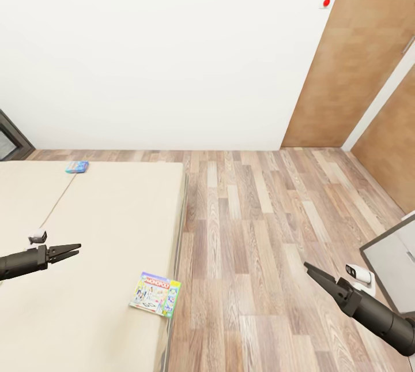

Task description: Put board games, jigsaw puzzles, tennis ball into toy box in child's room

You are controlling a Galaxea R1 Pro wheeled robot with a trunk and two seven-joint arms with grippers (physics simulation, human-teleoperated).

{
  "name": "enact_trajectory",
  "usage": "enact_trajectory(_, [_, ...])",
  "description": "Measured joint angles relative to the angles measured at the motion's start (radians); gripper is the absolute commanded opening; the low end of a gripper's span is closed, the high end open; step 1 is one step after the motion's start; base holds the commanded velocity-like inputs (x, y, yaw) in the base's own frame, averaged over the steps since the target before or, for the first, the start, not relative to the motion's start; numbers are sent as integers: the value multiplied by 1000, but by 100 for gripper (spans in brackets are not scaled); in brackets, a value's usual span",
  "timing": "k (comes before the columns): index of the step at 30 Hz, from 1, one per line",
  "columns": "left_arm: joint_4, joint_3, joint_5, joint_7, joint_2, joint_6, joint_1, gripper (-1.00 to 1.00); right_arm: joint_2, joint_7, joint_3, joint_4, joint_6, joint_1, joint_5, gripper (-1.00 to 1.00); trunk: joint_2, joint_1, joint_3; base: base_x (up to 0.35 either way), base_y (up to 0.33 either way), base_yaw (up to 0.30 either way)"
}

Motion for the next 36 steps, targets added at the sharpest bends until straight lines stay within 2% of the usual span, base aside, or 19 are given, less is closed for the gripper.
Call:
enact_trajectory(26, [0, -1, 0, 0, -3, -1, 0, 100, 0, -1, 0, 0, 0, 0, 1, 100, 0, 0, 43, 0, -1, 0])
enact_trajectory(36, [0, -1, 0, 0, -4, -1, 0, 100, 0, -1, 0, 0, 0, 0, 2, 100, 0, 0, 60, 0, -95, 0])
